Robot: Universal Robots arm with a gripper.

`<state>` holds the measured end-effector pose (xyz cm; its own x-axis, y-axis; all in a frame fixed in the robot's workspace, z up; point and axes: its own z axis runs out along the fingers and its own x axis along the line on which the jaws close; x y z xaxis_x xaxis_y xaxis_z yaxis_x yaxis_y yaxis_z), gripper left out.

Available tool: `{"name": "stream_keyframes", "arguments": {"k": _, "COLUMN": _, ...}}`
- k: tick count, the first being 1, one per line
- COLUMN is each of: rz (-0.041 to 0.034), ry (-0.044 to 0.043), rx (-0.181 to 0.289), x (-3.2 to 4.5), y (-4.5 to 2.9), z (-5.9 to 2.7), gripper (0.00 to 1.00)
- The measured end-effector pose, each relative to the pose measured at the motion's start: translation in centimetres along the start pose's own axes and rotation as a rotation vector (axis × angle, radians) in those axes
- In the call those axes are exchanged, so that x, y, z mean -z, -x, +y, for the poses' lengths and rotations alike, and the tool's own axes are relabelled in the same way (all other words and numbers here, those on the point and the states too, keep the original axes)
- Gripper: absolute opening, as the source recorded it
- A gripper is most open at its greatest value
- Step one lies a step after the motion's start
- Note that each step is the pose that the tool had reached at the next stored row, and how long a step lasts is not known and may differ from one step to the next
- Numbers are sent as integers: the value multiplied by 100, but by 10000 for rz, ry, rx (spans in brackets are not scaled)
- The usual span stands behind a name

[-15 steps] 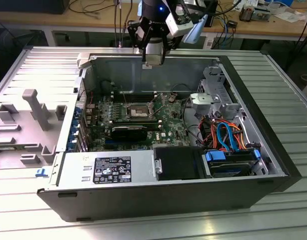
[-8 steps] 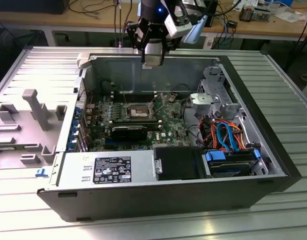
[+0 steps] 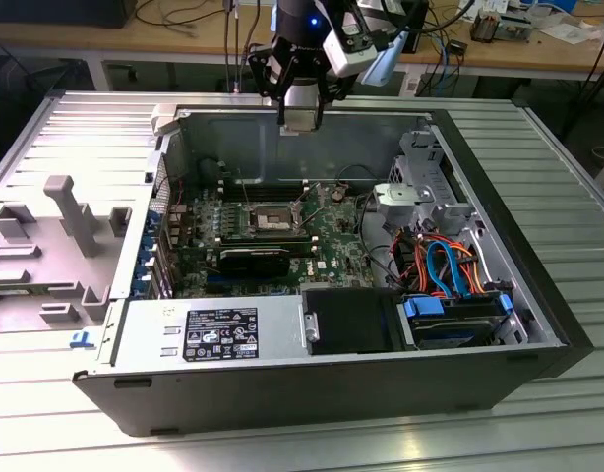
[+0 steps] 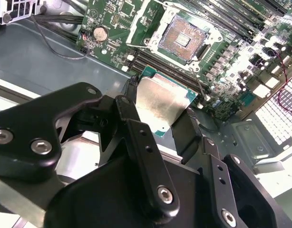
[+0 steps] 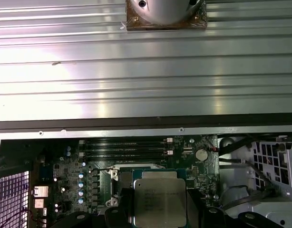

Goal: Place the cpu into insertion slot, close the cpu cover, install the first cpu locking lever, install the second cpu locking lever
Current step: 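Place the cpu into insertion slot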

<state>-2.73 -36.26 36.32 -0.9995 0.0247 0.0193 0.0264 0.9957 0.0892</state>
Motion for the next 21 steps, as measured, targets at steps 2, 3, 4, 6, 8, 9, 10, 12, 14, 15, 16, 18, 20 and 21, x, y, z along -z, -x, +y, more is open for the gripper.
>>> {"name": "stream_keyframes", "arguments": {"k": 2, "rz": 1, "ry": 0, "rx": 0, "x": -2, "y": -2, "z": -2, "gripper": 54}}
{"name": "stream_keyframes", "arguments": {"k": 3, "rz": 1, "ry": -1, "rx": 0, "x": -3, "y": -2, "z": -2, "gripper": 54}}
{"name": "stream_keyframes", "arguments": {"k": 4, "rz": 0, "ry": 1, "rx": 0, "x": -5, "y": -2, "z": -3, "gripper": 54}}
{"name": "stream_keyframes", "arguments": {"k": 6, "rz": 0, "ry": 2, "rx": -2, "x": -8, "y": -4, "z": -7, "gripper": 54}}
{"name": "stream_keyframes", "arguments": {"k": 8, "rz": 0, "ry": 1, "rx": 0, "x": -16, "y": -3, "z": -8, "gripper": 54}}
{"name": "stream_keyframes", "arguments": {"k": 9, "rz": 0, "ry": 1, "rx": 0, "x": -19, "y": -3, "z": -9, "gripper": 54}}
{"name": "stream_keyframes", "arguments": {"k": 10, "rz": 0, "ry": 1, "rx": 0, "x": -26, "y": -3, "z": -11, "gripper": 54}}
{"name": "stream_keyframes", "arguments": {"k": 12, "rz": 0, "ry": 0, "rx": 0, "x": -35, "y": -3, "z": -12, "gripper": 54}}
{"name": "stream_keyframes", "arguments": {"k": 14, "rz": 0, "ry": 0, "rx": 0, "x": -42, "y": -3, "z": -13, "gripper": 54}}
{"name": "stream_keyframes", "arguments": {"k": 15, "rz": 1, "ry": 0, "rx": -1, "x": -47, "y": -3, "z": -14, "gripper": 54}}
{"name": "stream_keyframes", "arguments": {"k": 16, "rz": 1, "ry": 0, "rx": 0, "x": -49, "y": -3, "z": -14, "gripper": 54}}
{"name": "stream_keyframes", "arguments": {"k": 18, "rz": 1, "ry": 0, "rx": 0, "x": -55, "y": -2, "z": -16, "gripper": 54}}
{"name": "stream_keyframes", "arguments": {"k": 20, "rz": 1, "ry": -1, "rx": 0, "x": -61, "y": -2, "z": -17, "gripper": 54}}
{"name": "stream_keyframes", "arguments": {"k": 21, "rz": 0, "ry": -1, "rx": 0, "x": -62, "y": -2, "z": -17, "gripper": 54}}
